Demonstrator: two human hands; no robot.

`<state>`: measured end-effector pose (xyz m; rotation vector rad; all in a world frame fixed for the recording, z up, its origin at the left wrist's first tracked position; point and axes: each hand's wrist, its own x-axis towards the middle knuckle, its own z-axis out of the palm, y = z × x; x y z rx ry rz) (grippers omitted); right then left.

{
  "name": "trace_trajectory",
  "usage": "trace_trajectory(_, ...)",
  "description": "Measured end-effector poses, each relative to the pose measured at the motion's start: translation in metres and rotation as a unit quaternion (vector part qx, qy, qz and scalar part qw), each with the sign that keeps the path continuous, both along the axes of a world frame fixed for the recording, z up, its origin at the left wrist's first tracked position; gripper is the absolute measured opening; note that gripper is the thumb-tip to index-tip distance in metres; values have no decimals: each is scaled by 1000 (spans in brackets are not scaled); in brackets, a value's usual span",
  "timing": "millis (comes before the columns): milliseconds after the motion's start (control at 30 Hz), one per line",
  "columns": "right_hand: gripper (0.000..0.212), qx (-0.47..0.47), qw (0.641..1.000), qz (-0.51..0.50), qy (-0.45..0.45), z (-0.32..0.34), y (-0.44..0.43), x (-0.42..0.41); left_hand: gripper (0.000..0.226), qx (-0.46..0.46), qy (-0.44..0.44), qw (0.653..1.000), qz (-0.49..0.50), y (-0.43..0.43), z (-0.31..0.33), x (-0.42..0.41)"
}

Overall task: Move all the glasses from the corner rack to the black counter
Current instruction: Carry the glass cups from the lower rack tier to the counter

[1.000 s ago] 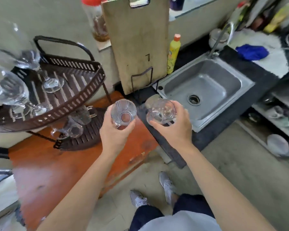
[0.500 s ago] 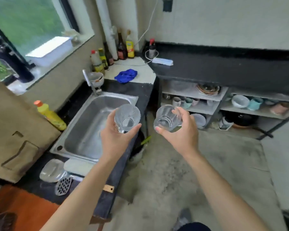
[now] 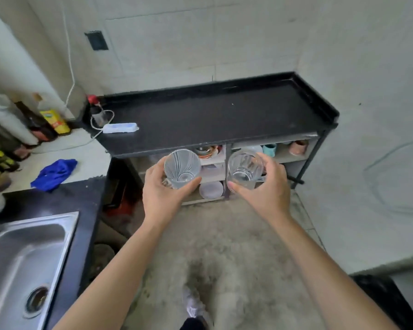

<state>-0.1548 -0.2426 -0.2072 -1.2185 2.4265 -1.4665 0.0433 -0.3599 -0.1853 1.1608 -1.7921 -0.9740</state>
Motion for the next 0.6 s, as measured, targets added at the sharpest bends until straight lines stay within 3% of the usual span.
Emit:
trace_trajectory(300,98,34,997,-71,-16,-17,-113,-180,69,35,32,994,-96,-135,-28,-207)
trace_trajectory(600,95,48,989,-137,-31,18,-230,-347,68,3,1,988,-157,-281,3,-388)
